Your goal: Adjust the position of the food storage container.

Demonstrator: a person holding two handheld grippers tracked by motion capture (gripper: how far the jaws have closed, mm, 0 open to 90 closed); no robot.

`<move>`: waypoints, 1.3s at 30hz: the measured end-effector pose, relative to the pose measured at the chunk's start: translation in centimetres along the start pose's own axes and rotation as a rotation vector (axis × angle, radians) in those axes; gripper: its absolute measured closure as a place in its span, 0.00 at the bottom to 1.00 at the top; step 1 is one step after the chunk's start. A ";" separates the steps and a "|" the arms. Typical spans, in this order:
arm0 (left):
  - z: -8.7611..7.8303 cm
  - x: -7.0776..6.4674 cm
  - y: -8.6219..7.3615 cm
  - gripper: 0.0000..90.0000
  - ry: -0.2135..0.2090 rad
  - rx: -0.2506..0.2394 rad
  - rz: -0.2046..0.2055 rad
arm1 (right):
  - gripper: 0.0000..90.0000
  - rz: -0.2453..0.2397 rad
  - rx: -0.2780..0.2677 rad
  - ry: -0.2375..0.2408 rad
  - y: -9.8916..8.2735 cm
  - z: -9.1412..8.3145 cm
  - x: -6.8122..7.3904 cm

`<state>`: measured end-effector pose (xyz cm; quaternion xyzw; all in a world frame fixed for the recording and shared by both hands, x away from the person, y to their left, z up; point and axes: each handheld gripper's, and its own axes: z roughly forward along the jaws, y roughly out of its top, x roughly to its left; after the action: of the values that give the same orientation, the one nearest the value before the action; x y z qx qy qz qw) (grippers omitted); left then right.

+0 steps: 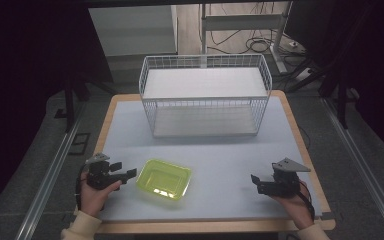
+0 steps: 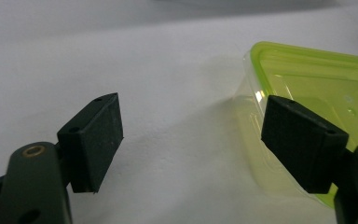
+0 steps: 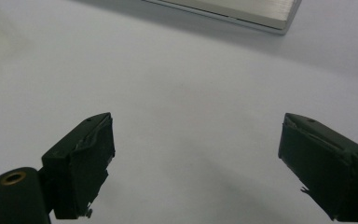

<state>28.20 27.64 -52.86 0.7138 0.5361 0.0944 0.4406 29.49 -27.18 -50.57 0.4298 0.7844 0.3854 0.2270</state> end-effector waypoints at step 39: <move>0.2 -1.2 0.6 1.00 -0.183 0.145 0.115 | 0.20 -0.032 -0.034 -0.015 0.1 -1.3 0.4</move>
<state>28.22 26.49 -52.12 0.7791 0.4571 0.0151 0.4286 28.42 -27.29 -49.70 0.4159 0.7828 0.3919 0.2463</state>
